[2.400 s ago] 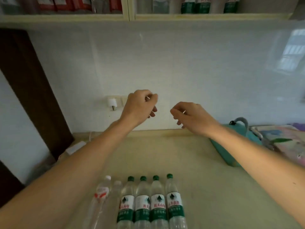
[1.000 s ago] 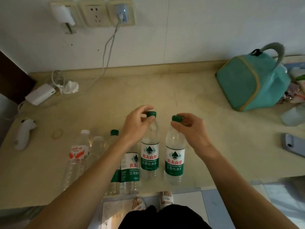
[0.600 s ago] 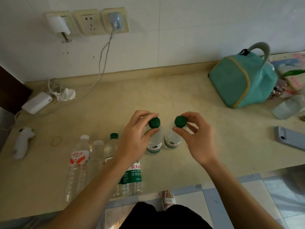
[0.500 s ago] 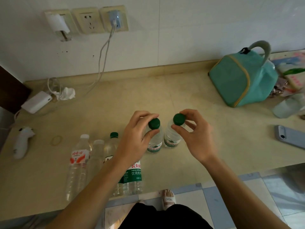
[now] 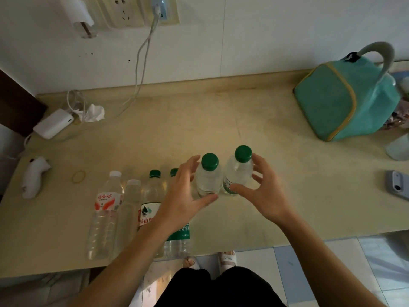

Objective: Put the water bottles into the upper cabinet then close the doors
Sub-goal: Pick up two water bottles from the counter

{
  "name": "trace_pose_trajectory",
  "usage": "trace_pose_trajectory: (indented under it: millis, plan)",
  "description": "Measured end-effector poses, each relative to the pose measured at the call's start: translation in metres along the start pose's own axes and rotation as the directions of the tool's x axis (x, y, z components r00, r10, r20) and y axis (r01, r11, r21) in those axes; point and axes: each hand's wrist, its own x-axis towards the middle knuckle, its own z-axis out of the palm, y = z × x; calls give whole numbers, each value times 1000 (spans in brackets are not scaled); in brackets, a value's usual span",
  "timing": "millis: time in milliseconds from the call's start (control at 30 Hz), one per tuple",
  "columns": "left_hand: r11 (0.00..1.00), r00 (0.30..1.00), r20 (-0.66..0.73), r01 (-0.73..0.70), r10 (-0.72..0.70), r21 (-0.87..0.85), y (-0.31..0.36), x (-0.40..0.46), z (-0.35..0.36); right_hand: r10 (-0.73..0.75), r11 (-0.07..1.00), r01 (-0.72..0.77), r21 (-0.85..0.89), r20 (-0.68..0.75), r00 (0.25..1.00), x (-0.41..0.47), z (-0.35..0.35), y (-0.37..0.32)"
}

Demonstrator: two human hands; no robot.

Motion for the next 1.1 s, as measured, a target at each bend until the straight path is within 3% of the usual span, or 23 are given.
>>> trace_pose_trajectory:
  millis: [100, 200, 467, 633, 833, 1100]
  plan:
    - [994, 995, -36, 86, -89, -64, -14, -1, 24, 45, 996, -50, 79, 65, 997, 2, 15, 20]
    - [984, 983, -107, 134, -147, -120, -22, 1, 39, 55, 990, -56, 131, 13, 998, 7, 25, 31]
    - [984, 976, -184, 88, -116, -155, -26, -2, 37, 90, 991, -77, 108, -120, 989, 2, 31, 35]
    - [982, 971, -239, -33, -13, -188, -14, 0, 12, 85, 980, -38, 196, -235, 968, -11, 26, 3]
    - [929, 941, -295, -252, 169, -271, 54, 17, -39, -51, 955, 166, 247, -413, 909, -23, 2, -85]
    - [753, 787, -345, -604, 512, -260, 201, 23, -116, -299, 870, 478, 121, -641, 707, -41, -64, -239]
